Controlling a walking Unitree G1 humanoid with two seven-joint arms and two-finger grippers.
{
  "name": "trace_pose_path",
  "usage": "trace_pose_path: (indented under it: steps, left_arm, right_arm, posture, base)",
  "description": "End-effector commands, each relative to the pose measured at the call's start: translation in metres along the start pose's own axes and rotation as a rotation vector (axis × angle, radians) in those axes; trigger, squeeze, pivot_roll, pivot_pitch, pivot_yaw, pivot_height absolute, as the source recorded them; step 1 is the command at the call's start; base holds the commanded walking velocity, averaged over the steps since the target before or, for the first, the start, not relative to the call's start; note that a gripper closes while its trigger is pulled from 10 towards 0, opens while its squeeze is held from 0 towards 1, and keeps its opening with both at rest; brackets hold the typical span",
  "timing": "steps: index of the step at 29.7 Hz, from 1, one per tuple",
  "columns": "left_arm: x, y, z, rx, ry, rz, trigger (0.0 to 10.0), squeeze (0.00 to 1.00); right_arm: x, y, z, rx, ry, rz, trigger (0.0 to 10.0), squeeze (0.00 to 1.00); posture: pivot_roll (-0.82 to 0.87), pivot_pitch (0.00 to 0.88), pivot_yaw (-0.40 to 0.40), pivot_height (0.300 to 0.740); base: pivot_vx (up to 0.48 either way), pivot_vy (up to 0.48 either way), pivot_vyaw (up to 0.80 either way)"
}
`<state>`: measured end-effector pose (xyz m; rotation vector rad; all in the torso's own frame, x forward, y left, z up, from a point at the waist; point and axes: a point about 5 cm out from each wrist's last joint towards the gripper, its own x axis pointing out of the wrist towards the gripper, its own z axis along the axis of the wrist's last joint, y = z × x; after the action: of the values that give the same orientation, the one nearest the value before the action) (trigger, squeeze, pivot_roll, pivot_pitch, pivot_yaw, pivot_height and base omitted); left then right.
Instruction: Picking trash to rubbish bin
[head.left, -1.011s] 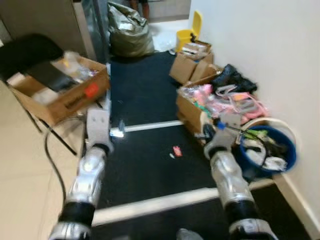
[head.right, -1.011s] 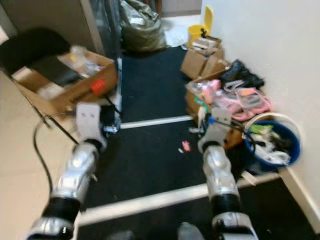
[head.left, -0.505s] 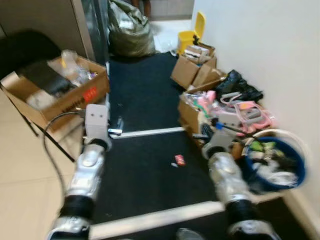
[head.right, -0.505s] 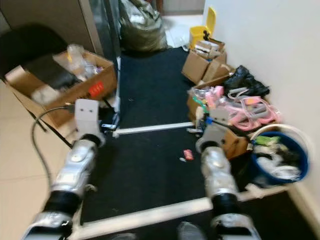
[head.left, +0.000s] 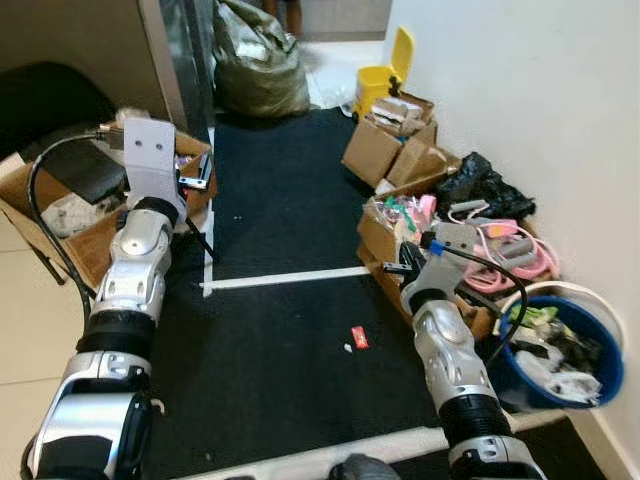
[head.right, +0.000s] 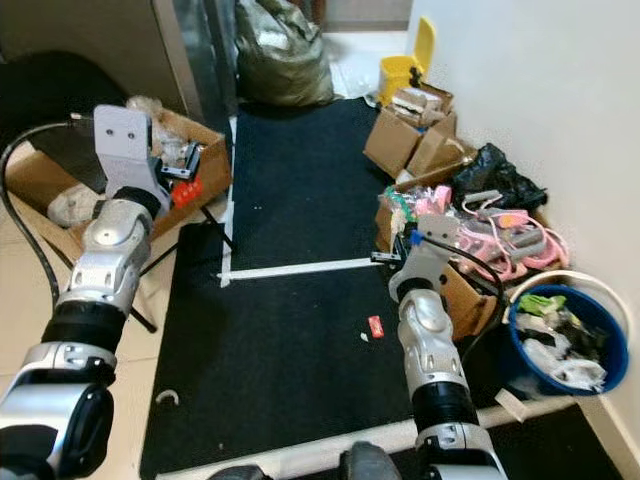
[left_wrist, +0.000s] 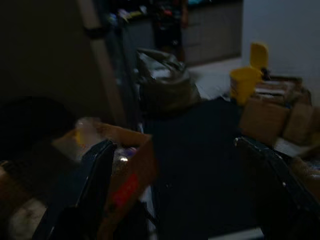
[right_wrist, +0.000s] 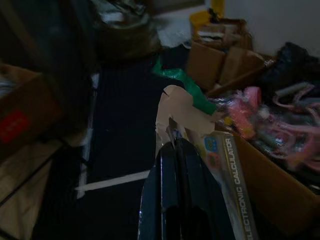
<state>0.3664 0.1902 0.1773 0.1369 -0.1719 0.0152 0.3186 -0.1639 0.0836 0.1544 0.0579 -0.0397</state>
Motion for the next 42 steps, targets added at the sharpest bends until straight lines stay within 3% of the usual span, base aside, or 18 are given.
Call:
trace_pose_path:
  steps: [1, 4, 5, 7, 12, 42]
  left_arm:
    - [-0.004, 0.000, -0.007, 0.007, 0.019, -0.003, 10.0, 0.00]
    - [-0.026, -0.016, -0.034, -0.020, 0.095, -0.034, 10.0, 0.00]
    - [-0.026, -0.016, -0.034, -0.020, 0.095, -0.034, 10.0, 0.00]
    - [-0.048, -0.028, -0.055, -0.040, 0.157, -0.053, 10.0, 0.00]
    - [-0.072, -0.031, -0.071, -0.055, 0.211, -0.043, 10.0, 0.00]
    - [-0.075, -0.030, -0.064, -0.066, 0.209, -0.005, 10.0, 0.00]
  right_arm:
    - [0.000, -0.001, 0.000, 0.012, -0.002, -0.011, 10.0, 0.00]
    - [-0.002, -0.001, -0.001, 0.012, 0.001, -0.012, 10.0, 0.00]
    - [-0.002, -0.001, -0.001, 0.012, 0.001, -0.012, 10.0, 0.00]
    - [-0.002, -0.001, -0.001, 0.036, 0.002, -0.021, 10.0, 0.00]
    - [0.000, 0.001, 0.003, 0.040, -0.007, -0.012, 10.0, 0.00]
    - [0.002, 0.015, 0.004, -0.041, -0.021, 0.086, 10.0, 0.00]
  posture:
    - [-0.05, 0.000, 0.009, 0.740]
    - [-0.06, 0.000, 0.014, 0.740]
    - [-0.06, 0.000, 0.014, 0.740]
    - [-0.06, 0.007, 0.020, 0.740]
    - [-0.06, 0.020, 0.019, 0.740]
    - [-0.04, 0.026, 0.009, 0.740]
  base:
    - [0.345, 0.000, 0.00]
    - [0.341, 0.000, 0.00]
    - [0.341, 0.000, 0.00]
    - [0.345, 0.000, 0.00]
    - [0.343, 0.000, 0.00]
    - [0.334, 0.000, 0.00]
